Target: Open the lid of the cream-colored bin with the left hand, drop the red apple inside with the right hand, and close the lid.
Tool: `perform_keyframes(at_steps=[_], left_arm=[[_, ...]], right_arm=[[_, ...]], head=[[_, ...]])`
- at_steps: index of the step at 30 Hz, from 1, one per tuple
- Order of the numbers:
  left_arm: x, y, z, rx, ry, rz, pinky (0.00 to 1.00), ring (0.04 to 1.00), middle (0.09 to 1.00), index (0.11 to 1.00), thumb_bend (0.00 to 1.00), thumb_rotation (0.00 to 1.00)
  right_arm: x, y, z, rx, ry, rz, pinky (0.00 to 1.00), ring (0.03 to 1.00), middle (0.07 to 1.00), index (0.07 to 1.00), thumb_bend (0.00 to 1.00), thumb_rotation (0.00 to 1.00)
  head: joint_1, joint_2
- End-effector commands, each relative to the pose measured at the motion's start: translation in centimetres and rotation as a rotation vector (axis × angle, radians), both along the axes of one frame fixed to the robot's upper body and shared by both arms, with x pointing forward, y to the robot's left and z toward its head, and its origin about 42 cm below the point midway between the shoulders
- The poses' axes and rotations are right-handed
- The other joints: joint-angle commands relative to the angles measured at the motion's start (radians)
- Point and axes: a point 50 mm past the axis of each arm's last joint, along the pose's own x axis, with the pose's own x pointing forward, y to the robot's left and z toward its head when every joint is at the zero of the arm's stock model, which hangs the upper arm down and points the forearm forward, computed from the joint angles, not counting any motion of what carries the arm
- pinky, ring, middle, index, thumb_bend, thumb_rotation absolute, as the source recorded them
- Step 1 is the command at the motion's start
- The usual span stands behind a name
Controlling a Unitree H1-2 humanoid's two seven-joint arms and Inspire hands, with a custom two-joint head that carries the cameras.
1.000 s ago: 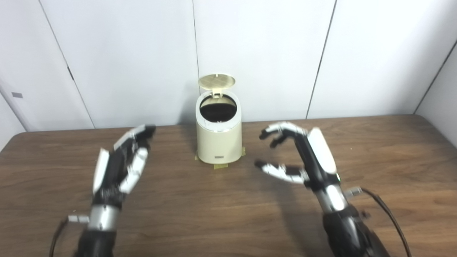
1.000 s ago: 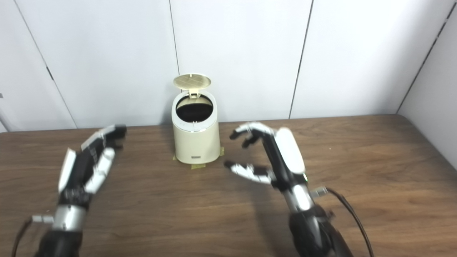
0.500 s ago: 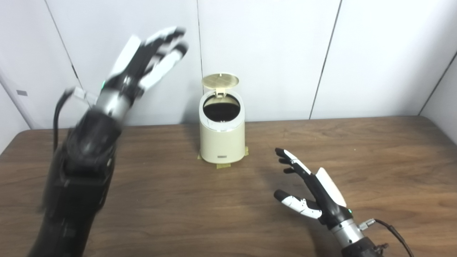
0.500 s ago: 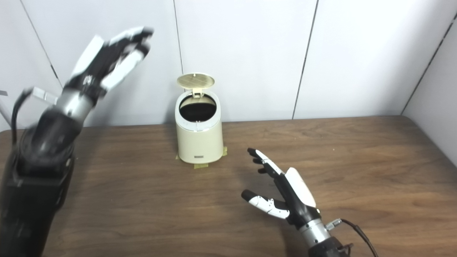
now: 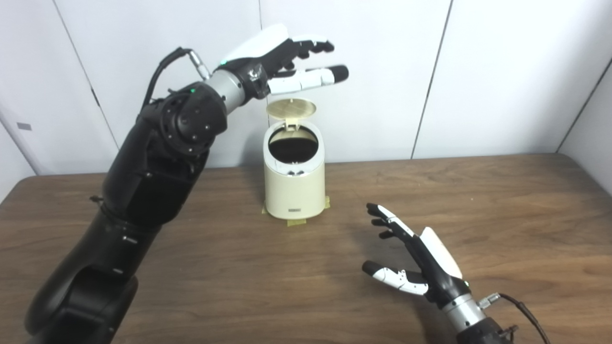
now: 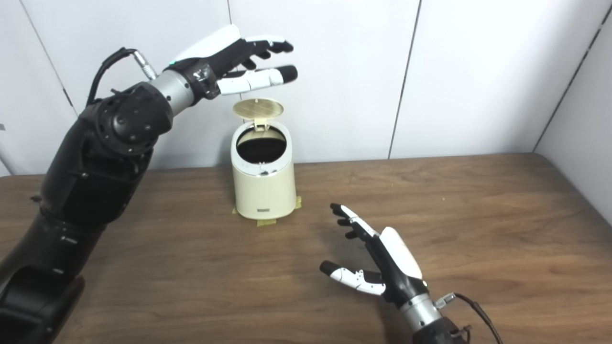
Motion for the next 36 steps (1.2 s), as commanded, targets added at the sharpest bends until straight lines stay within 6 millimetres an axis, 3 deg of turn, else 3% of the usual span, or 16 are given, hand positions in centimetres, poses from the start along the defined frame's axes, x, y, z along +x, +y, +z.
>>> perform_keyframes(at_steps=[1, 7, 12, 25, 36], left_arm=[[-0.3, -0.7, 3.0, 0.047, -0.089, 0.024, 0.98, 0.993, 0.954, 0.879, 0.84, 1.00], [-1.1, -1.3, 0.9, 0.203, -0.091, 0.086, 1.00, 1.000, 0.944, 0.887, 0.89, 1.00], [-1.3, -1.1, -0.8, 0.215, -0.065, 0.133, 1.00, 1.000, 0.998, 0.911, 0.94, 1.00], [-0.4, -0.6, -2.1, 0.306, -0.096, 0.199, 1.00, 1.000, 0.987, 0.891, 1.00, 1.00], [-0.4, -0.6, -2.7, 0.281, -0.113, 0.168, 1.00, 1.000, 0.959, 0.879, 0.95, 1.00]], right_arm=[[0.8, 0.1, 1.7, 0.012, -0.086, 0.013, 0.72, 0.835, 0.890, 0.922, 0.53, 0.77], [0.8, -0.1, 1.8, 0.017, -0.067, 0.006, 0.72, 0.834, 0.885, 0.917, 0.51, 0.77], [0.8, -0.2, 1.6, 0.027, -0.061, 0.011, 0.72, 0.833, 0.882, 0.910, 0.51, 0.76], [0.6, 0.2, 1.6, 0.012, -0.005, 0.040, 0.69, 0.813, 0.876, 0.903, 0.49, 0.77], [0.6, 0.3, 1.6, 0.009, 0.011, 0.042, 0.71, 0.830, 0.880, 0.907, 0.50, 0.75]], head=[[-0.001, 0.001], [-0.002, -0.001], [-0.002, -0.006], [-0.008, -0.010], [-0.009, -0.012]])
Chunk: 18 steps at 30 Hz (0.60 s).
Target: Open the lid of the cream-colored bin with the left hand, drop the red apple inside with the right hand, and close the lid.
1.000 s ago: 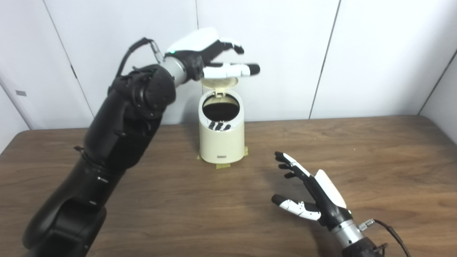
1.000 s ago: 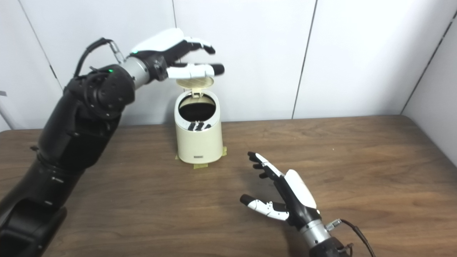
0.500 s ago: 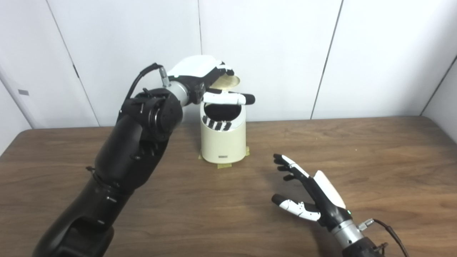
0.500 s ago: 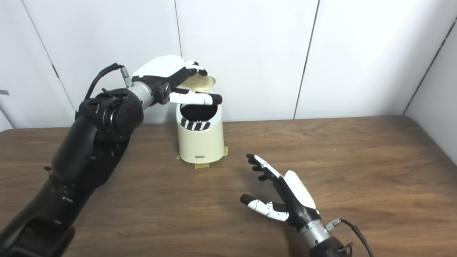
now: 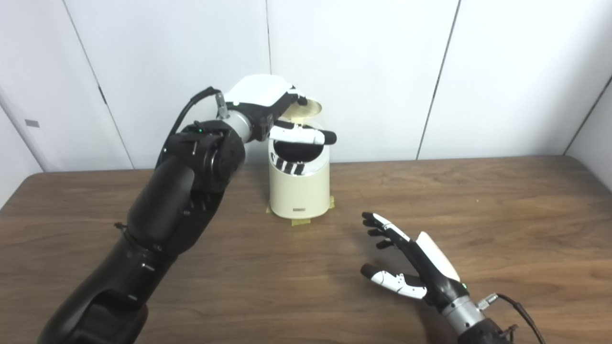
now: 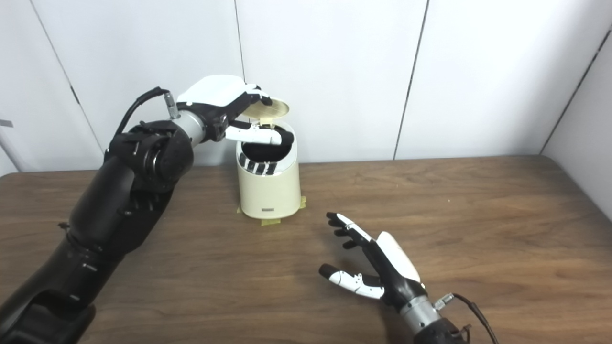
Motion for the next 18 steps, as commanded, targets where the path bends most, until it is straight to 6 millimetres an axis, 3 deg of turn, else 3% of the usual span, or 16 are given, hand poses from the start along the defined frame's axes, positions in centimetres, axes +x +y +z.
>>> perform_keyframes(at_steps=[1, 7, 13, 18], left_arm=[[0.07, -0.03, 2.56, -0.031, -0.093, -0.010, 1.00, 1.000, 0.955, 0.878, 0.94, 0.99], [-0.05, -0.04, 2.64, -0.051, -0.103, -0.041, 1.00, 1.000, 0.945, 0.868, 0.92, 0.98], [0.08, 0.23, 2.84, -0.094, -0.117, -0.131, 1.00, 0.990, 0.870, 0.818, 0.85, 0.93], [0.42, 0.29, 2.86, -0.103, -0.120, -0.121, 1.00, 0.999, 0.880, 0.847, 0.89, 0.88]], right_arm=[[0.64, 0.21, 1.93, 0.015, -0.072, 0.013, 0.72, 0.833, 0.881, 0.908, 0.50, 0.75], [0.67, 0.24, 1.92, 0.010, -0.078, 0.010, 0.70, 0.823, 0.879, 0.906, 0.50, 0.75], [0.78, 0.23, 1.92, 0.014, -0.077, 0.013, 0.70, 0.824, 0.880, 0.909, 0.50, 0.74], [0.75, 0.29, 2.07, 0.000, -0.075, 0.008, 0.69, 0.819, 0.883, 0.909, 0.50, 0.74]], head=[[-0.001, 0.001], [-0.001, 0.002], [-0.001, 0.002], [-0.001, 0.003]])
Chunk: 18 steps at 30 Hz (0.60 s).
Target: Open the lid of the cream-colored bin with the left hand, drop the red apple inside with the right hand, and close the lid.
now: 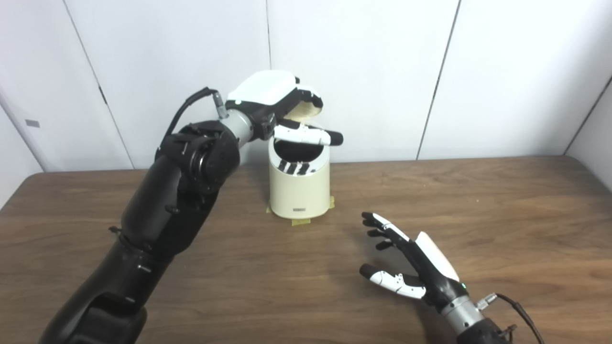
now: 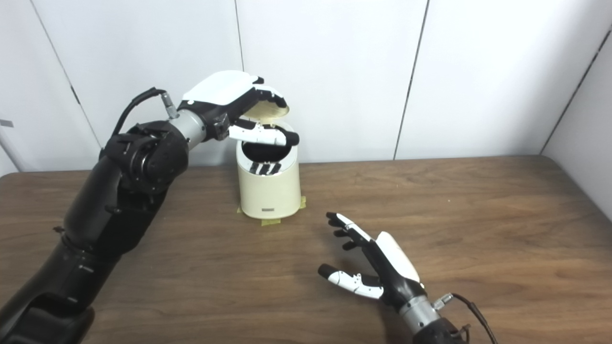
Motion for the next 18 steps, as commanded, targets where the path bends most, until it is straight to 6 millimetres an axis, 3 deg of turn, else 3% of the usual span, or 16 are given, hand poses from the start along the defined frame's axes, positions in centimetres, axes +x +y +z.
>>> perform_keyframes(at_steps=[1, 8, 18], left_arm=[[0.11, -0.05, 3.03, -0.023, -0.108, 0.020, 1.00, 1.000, 0.900, 0.862, 0.90, 0.88], [0.21, -0.16, 2.85, 0.002, -0.109, 0.069, 1.00, 1.000, 0.944, 0.934, 0.94, 0.91], [0.32, -0.20, 2.34, 0.037, -0.118, 0.125, 1.00, 0.976, 0.937, 0.986, 0.94, 0.96]], right_arm=[[0.74, 0.18, 2.08, 0.005, -0.079, 0.013, 0.69, 0.819, 0.883, 0.909, 0.50, 0.74], [0.75, 0.21, 2.02, 0.009, -0.077, 0.013, 0.70, 0.822, 0.886, 0.913, 0.50, 0.74], [0.70, 0.24, 2.04, 0.012, -0.073, 0.016, 0.71, 0.830, 0.891, 0.918, 0.50, 0.73]], head=[[-0.001, 0.000], [-0.003, 0.000], [-0.005, 0.003]])
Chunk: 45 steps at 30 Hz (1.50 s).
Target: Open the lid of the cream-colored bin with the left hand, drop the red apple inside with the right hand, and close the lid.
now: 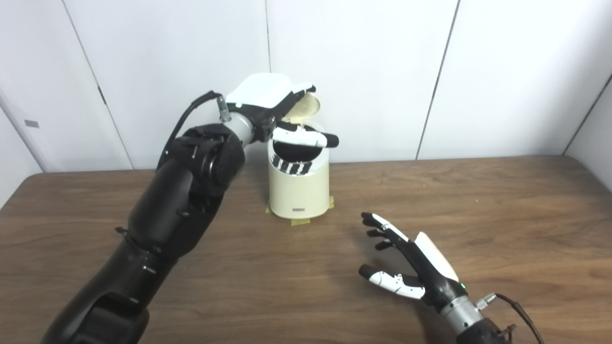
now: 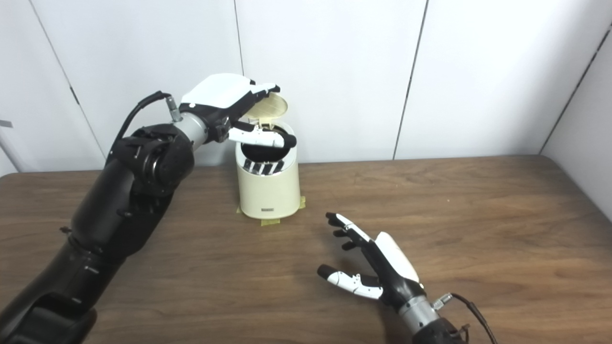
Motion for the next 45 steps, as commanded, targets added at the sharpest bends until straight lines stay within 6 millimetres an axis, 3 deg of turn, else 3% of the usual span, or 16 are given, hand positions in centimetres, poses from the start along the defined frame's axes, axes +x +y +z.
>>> perform_keyframes(at_steps=[1, 6, 8, 9, 10, 12, 14, 16, 18, 20, 27, 30, 33, 35, 41, 45], left_arm=[[0.3, 0.2, 2.7, -0.014, -0.099, 0.022, 1.00, 0.975, 0.937, 0.986, 0.94, 0.96], [0.6, 0.4, 2.8, -0.071, -0.098, -0.008, 1.00, 0.976, 0.945, 0.969, 0.90, 0.93], [0.6, 0.4, 2.9, -0.090, -0.106, -0.029, 1.00, 0.862, 0.858, 0.961, 0.89, 0.91], [0.6, 0.5, 3.0, -0.103, -0.111, -0.045, 0.71, 0.720, 0.763, 0.948, 0.87, 0.89], [0.6, 0.5, 3.0, -0.117, -0.117, -0.061, 0.52, 0.624, 0.701, 0.936, 0.86, 0.86], [0.5, 0.6, 3.0, -0.138, -0.132, -0.089, 0.46, 0.603, 0.702, 0.916, 0.84, 0.84], [0.4, 0.6, 3.1, -0.155, -0.148, -0.110, 0.63, 0.760, 0.816, 0.888, 0.82, 0.82], [0.3, 0.6, 3.1, -0.170, -0.164, -0.128, 0.71, 0.817, 0.851, 0.860, 0.81, 0.82], [0.2, 0.5, 3.1, -0.201, -0.196, -0.152, 0.69, 0.805, 0.834, 0.825, 0.81, 0.80], [0.1, 0.5, 3.0, -0.225, -0.230, -0.172, 0.52, 0.668, 0.716, 0.772, 0.80, 0.77], [-0.1, 0.5, 2.9, -0.302, -0.319, -0.209, 0.78, 0.665, 0.649, 0.613, 0.71, 0.67], [0.0, 0.5, 2.7, -0.313, -0.334, -0.200, 0.92, 0.691, 0.683, 0.641, 0.70, 0.63], [0.1, 0.5, 2.7, -0.287, -0.339, -0.174, 0.72, 0.742, 0.780, 0.708, 0.71, 0.65], [0.2, 0.5, 2.6, -0.268, -0.337, -0.163, 0.74, 0.770, 0.809, 0.745, 0.70, 0.66], [0.7, 0.7, 2.6, -0.210, -0.283, -0.105, 0.96, 0.863, 0.856, 0.841, 0.72, 0.74], [1.2, 0.8, 2.4, -0.176, -0.255, -0.072, 0.97, 0.879, 0.868, 0.855, 0.76, 0.76]], right_arm=[[0.7, 0.1, 2.0, 0.006, -0.081, 0.010, 0.71, 0.828, 0.889, 0.917, 0.50, 0.74], [0.8, 0.2, 1.9, 0.017, -0.076, 0.010, 0.71, 0.828, 0.888, 0.917, 0.50, 0.73], [0.8, 0.2, 2.0, 0.008, -0.076, 0.009, 0.70, 0.827, 0.889, 0.918, 0.50, 0.73], [0.8, 0.2, 2.0, 0.003, -0.077, 0.007, 0.70, 0.824, 0.889, 0.919, 0.50, 0.74], [0.9, 0.2, 2.0, -0.001, -0.079, 0.006, 0.70, 0.822, 0.887, 0.918, 0.50, 0.74], [0.9, 0.2, 2.0, -0.003, -0.080, 0.005, 0.69, 0.818, 0.885, 0.916, 0.50, 0.74], [1.0, 0.2, 2.0, -0.002, -0.083, 0.006, 0.69, 0.817, 0.883, 0.914, 0.50, 0.73], [1.0, 0.2, 2.0, -0.001, -0.081, 0.006, 0.69, 0.816, 0.883, 0.914, 0.50, 0.73], [1.0, 0.2, 1.9, 0.004, -0.082, 0.007, 0.69, 0.817, 0.884, 0.915, 0.50, 0.73], [1.0, 0.2, 1.9, 0.005, -0.084, 0.007, 0.69, 0.816, 0.883, 0.913, 0.50, 0.72], [1.1, 0.2, 1.9, 0.011, -0.084, 0.009, 0.68, 0.814, 0.883, 0.912, 0.51, 0.72], [1.1, 0.2, 1.8, 0.010, -0.084, 0.007, 0.69, 0.816, 0.884, 0.911, 0.51, 0.72], [1.1, 0.2, 1.9, 0.011, -0.085, 0.005, 0.69, 0.814, 0.881, 0.909, 0.51, 0.71], [1.1, 0.3, 1.9, 0.007, -0.088, 0.005, 0.69, 0.812, 0.880, 0.908, 0.51, 0.71], [1.0, 0.3, 1.9, -0.001, -0.081, 0.004, 0.68, 0.813, 0.882, 0.913, 0.51, 0.74], [1.0, 0.3, 2.0, 0.014, -0.079, 0.007, 0.68, 0.812, 0.881, 0.912, 0.51, 0.72]], head=[[-0.001, 0.000], [0.000, 0.000], [0.002, -0.001], [0.002, -0.002], [0.002, -0.003], [0.002, -0.003], [0.002, -0.003], [0.002, -0.004], [0.001, -0.004], [0.002, -0.004], [0.001, -0.004], [0.001, -0.004], [0.001, -0.007], [0.001, -0.007], [-0.001, -0.006], [-0.001, -0.005]])
